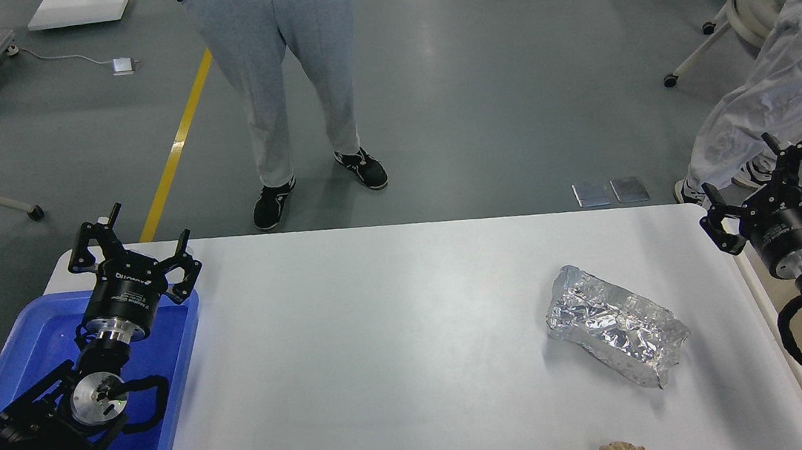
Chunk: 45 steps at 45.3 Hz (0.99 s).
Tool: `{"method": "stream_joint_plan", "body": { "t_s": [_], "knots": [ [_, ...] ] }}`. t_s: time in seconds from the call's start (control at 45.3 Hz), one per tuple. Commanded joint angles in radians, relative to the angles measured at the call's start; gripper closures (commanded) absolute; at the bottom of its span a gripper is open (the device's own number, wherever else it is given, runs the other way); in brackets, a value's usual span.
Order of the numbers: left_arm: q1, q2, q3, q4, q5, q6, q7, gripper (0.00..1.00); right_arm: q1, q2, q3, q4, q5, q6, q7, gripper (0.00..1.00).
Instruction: Tidy desktop
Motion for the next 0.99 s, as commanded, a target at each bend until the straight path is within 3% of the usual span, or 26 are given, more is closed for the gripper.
{"method": "stream_joint_plan", "body": {
  "t_s": [0.0, 0.971],
  "knots": [
    [0.000, 0.000, 0.000, 0.000, 0.000, -0.001, 0.000, 0.00, 0.007, 0.037, 0.002, -0.011, 0.000, -0.001, 0.000, 0.01],
    [0.000, 0.000, 0.000, 0.000, 0.000, 0.001, 0.000, 0.00, 0.055, 0.017, 0.007, -0.006, 0.001, 0.004, 0.002, 0.01]
  ]
}}
